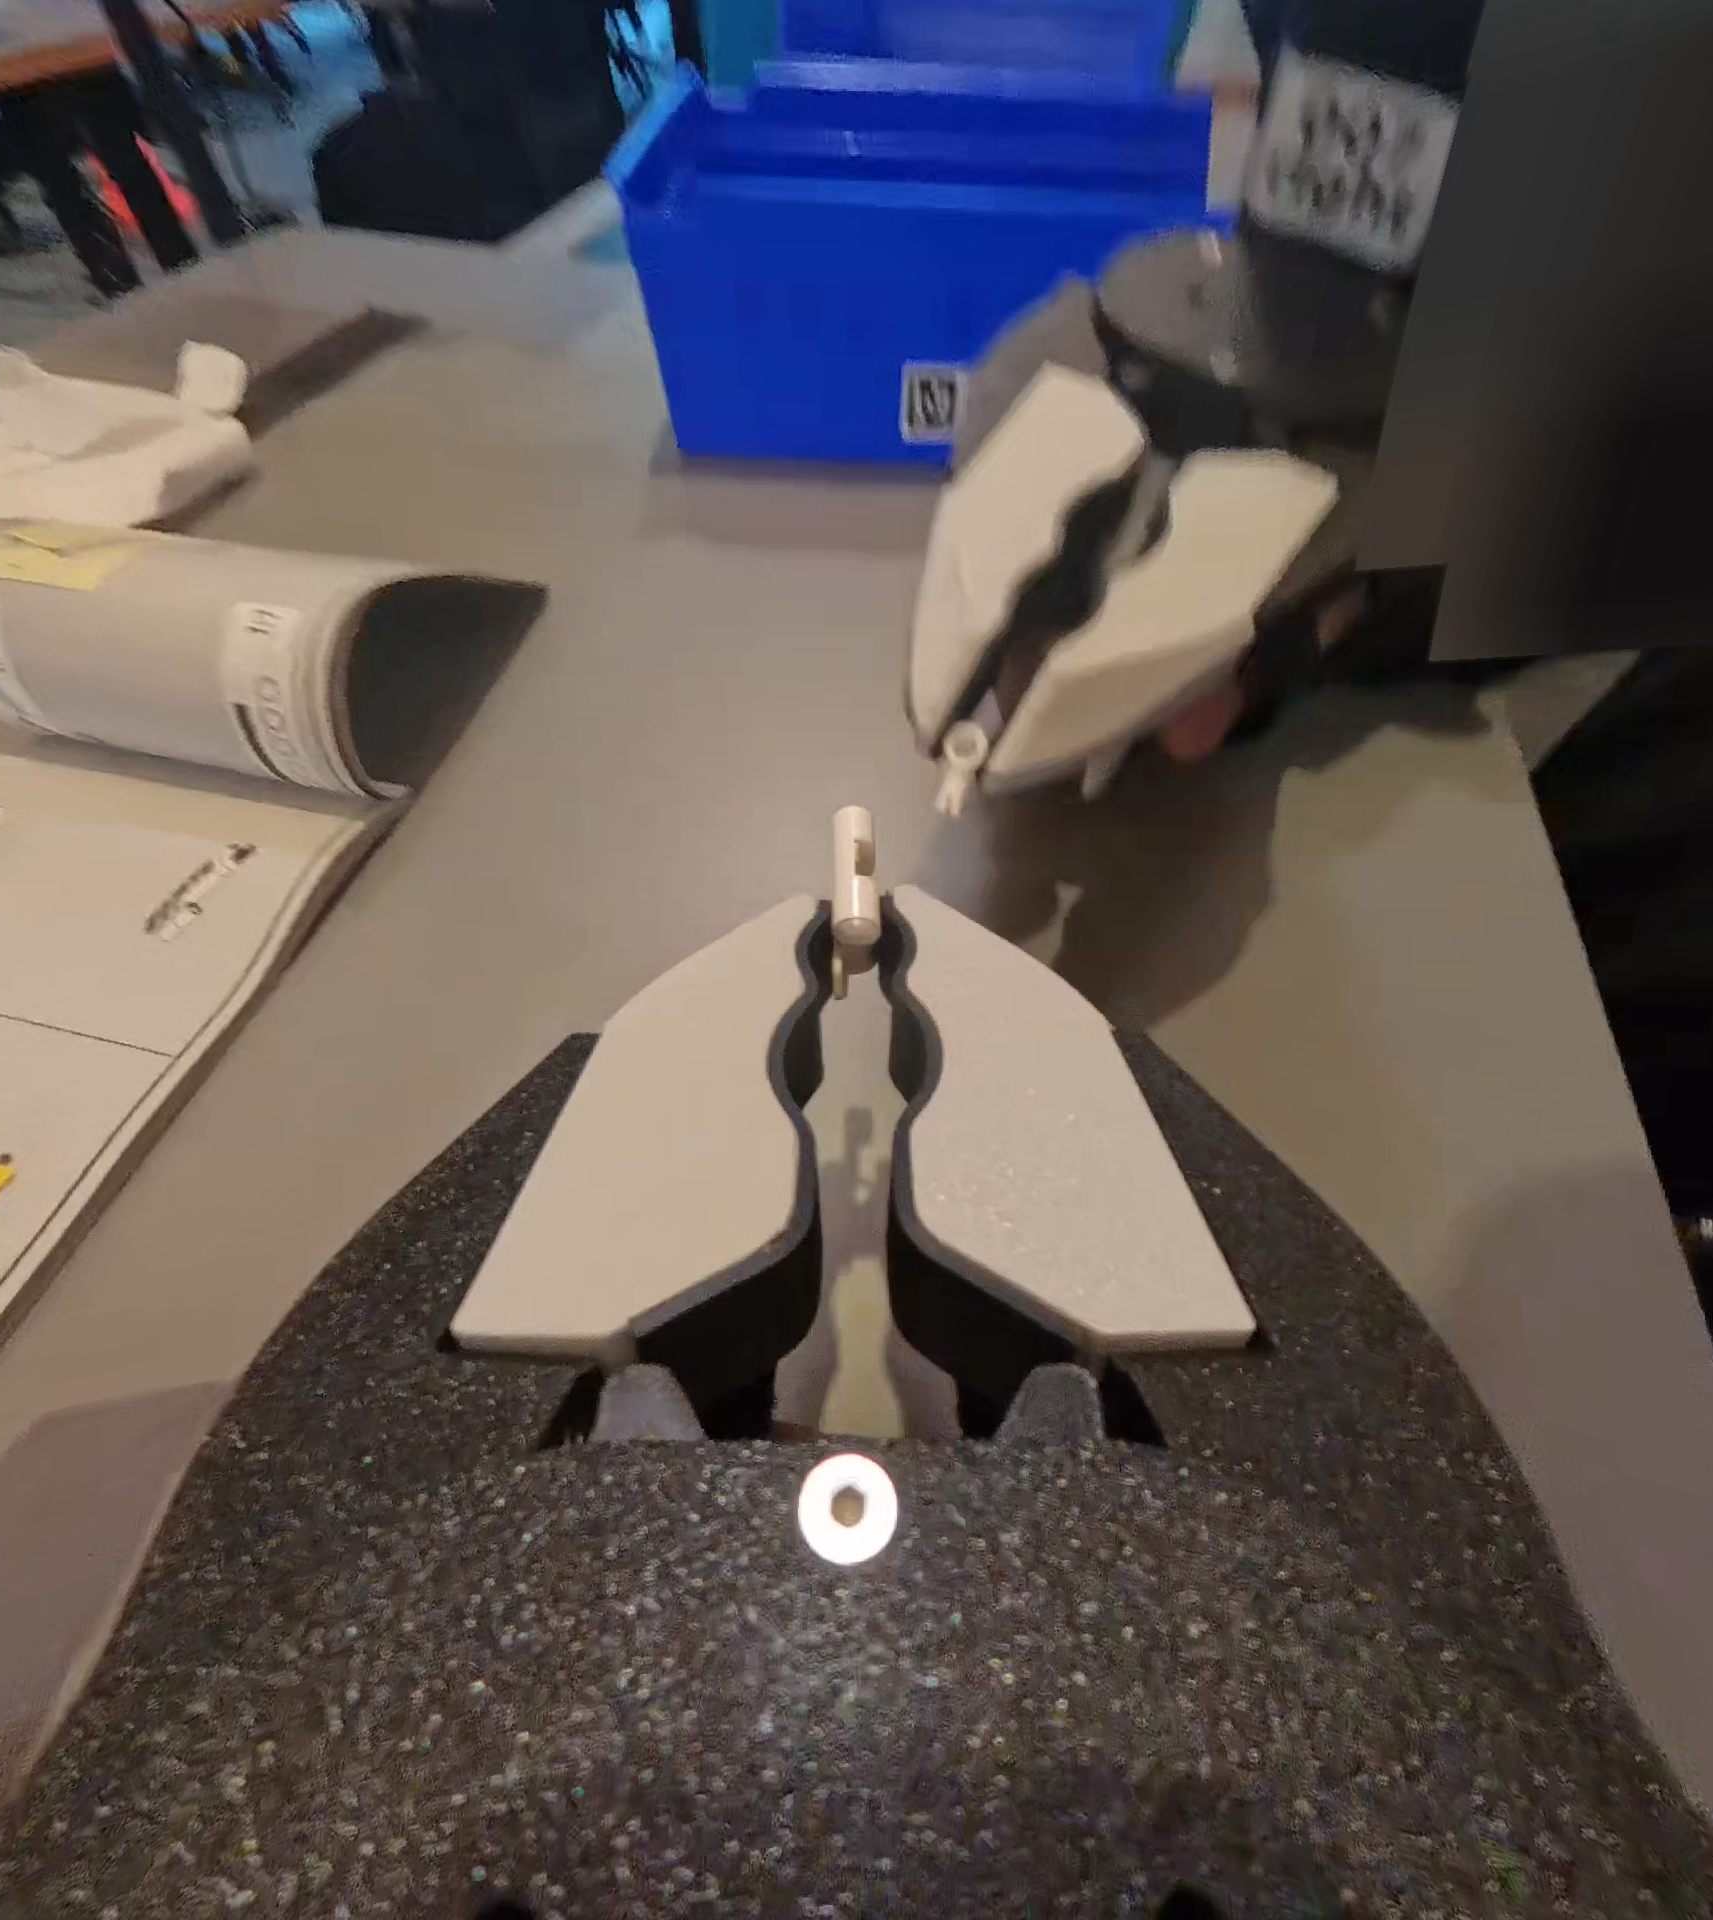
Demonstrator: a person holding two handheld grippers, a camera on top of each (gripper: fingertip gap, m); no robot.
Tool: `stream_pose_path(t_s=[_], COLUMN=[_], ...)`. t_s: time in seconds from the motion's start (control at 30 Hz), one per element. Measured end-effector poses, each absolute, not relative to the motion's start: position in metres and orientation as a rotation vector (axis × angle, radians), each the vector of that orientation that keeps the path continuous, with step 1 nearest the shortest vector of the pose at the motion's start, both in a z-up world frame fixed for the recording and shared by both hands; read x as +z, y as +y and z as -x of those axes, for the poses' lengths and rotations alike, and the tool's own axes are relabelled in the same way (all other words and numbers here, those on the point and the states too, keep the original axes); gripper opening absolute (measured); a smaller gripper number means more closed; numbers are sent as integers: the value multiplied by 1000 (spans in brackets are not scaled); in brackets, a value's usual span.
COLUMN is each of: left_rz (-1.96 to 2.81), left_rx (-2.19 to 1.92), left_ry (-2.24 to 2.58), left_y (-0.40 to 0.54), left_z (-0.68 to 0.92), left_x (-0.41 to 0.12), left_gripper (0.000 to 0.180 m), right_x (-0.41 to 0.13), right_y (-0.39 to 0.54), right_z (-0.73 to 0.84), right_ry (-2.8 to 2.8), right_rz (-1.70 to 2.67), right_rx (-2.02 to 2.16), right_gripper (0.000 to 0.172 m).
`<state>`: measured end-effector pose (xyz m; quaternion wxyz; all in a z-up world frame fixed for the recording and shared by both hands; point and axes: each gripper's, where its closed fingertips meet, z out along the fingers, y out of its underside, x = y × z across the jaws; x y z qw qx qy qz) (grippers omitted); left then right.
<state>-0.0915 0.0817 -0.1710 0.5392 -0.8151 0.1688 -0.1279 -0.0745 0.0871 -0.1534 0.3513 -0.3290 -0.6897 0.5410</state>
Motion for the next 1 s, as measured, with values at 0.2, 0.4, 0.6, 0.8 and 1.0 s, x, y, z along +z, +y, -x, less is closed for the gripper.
stream_pose_path(t_s=[0.2,0.4,0.6,0.8,1.0], left_rz=[2026,2032,2059,2077,2092], left_rx=[-358,-365,-334,-325,-323], left_ry=[546,562,606,647,683], left_y=[76,74,72,70,67], left_z=[68,65,63,59,56], left_x=[-193,-194,-198,-203,-206], left_gripper=[8,8,8,8,8], right_x=[-162,-171,-173,-179,-183], right_y=[71,67,65,64,63], right_z=[71,71,69,68,63], right_ry=[-1923,-1978,-2004,-2047,-2132], right_rz=[797,805,797,787,773], right_rx=[1433,1378,1362,1337,1295], right_gripper=[7,7,7,7,7])
